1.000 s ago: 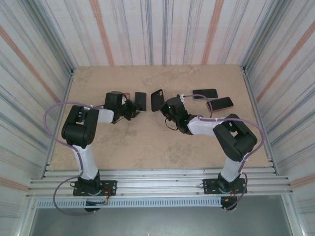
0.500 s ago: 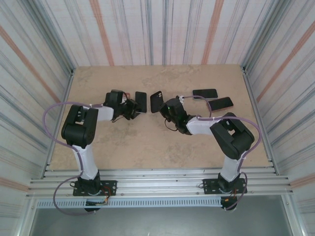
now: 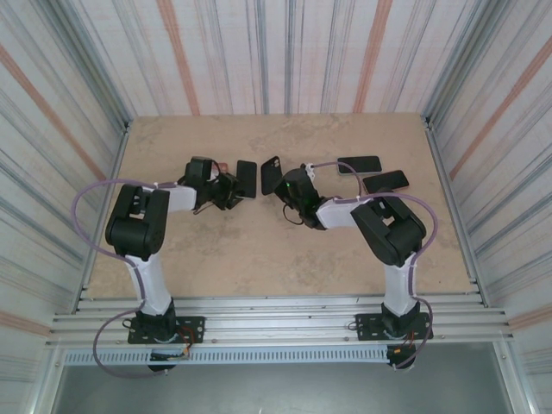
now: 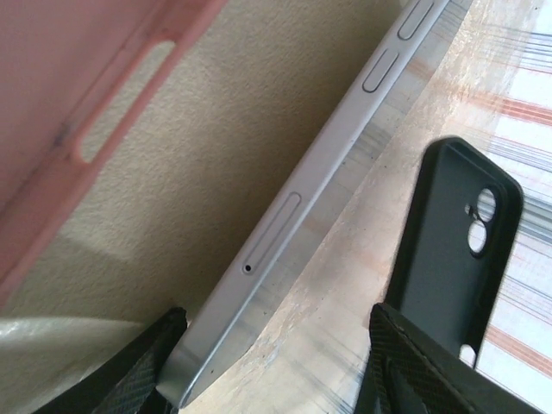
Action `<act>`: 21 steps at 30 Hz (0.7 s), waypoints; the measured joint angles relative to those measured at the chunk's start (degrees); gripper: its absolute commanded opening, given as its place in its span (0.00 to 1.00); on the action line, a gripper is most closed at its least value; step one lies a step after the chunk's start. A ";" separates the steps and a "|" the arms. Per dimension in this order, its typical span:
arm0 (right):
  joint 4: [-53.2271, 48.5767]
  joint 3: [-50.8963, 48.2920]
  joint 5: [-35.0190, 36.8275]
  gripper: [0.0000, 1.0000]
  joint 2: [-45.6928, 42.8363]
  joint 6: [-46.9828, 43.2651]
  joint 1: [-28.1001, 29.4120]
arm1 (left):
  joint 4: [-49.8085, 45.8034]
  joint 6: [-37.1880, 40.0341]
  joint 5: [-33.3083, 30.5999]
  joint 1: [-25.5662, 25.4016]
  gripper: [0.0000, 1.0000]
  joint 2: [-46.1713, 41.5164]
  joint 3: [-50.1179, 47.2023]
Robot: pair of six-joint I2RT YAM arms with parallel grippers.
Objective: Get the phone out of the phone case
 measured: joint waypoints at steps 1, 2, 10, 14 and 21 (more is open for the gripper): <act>0.02 0.35 0.11 0.00 0.57 -0.04 0.00 | -0.02 0.02 0.00 0.00 0.59 -0.02 0.00; 0.04 0.66 0.24 0.00 1.07 -0.04 0.00 | -0.13 0.07 0.00 0.04 0.59 -0.07 0.00; 2.84 2.67 0.92 0.00 5.20 -0.02 -0.28 | -1.33 0.79 0.02 0.26 0.61 -0.50 0.00; 3.13 3.08 0.87 0.04 6.36 -0.02 -0.37 | -1.73 1.16 0.13 0.37 0.62 -0.70 -0.04; 2.38 4.59 -0.87 0.15 7.39 -1.05 -0.31 | -2.34 1.36 1.05 0.96 0.63 -0.85 -0.17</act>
